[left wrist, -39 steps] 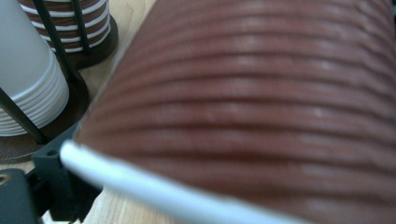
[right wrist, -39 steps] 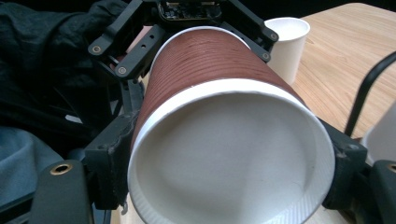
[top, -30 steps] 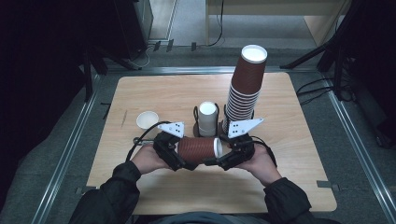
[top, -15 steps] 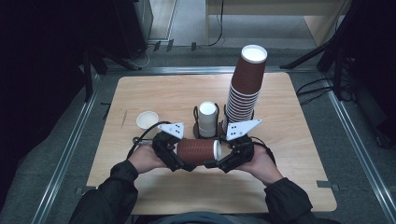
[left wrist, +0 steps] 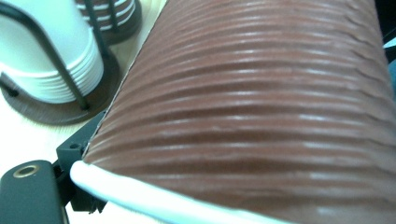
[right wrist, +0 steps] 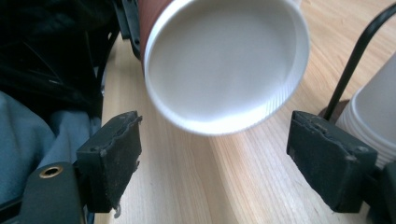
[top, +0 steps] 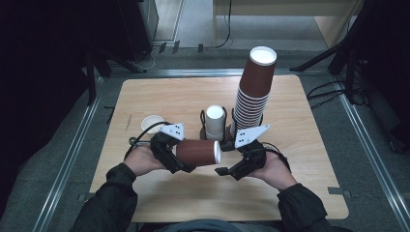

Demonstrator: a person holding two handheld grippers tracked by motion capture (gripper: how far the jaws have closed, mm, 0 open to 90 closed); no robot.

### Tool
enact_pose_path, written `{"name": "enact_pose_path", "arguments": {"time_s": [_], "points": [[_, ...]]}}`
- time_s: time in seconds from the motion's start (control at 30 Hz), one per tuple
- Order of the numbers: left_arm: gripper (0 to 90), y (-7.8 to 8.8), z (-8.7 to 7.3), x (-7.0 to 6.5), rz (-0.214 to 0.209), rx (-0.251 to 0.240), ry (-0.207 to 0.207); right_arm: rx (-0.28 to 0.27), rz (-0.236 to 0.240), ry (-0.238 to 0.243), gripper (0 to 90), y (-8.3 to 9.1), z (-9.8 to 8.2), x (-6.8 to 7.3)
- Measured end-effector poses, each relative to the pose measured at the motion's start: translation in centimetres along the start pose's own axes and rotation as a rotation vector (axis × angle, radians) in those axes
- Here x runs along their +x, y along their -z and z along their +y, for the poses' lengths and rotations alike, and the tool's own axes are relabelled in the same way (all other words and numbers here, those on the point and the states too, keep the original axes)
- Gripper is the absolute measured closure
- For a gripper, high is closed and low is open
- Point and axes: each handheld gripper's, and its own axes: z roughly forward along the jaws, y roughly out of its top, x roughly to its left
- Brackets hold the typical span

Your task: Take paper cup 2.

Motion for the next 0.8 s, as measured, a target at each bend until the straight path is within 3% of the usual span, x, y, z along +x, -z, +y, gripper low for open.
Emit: {"name": "enact_pose_path", "arguments": {"time_s": [0.33,0.5,0.6,0.8], "points": [[8.2,-0.7,0.3,0.0,0.067,0.129,-0.024,0.054,-0.020,0.018,17.9,-0.5,-0.3,0.0],[8.2,-1.4,0.3,0.0,0.064,0.177,-0.030,0.069,-0.032,0.021,17.9,-0.6,-0.4,-0.1],[8.2,-2.3,0.2,0.2,0.073,0.233,-0.035,0.093,-0.036,0.021,17.9,-0.9,-0.5,-0.2],[8.2,-2.9,0.3,0.2,0.066,0.256,-0.036,0.110,-0.038,0.032,17.8,-1.3,-0.3,-0.1]]}}
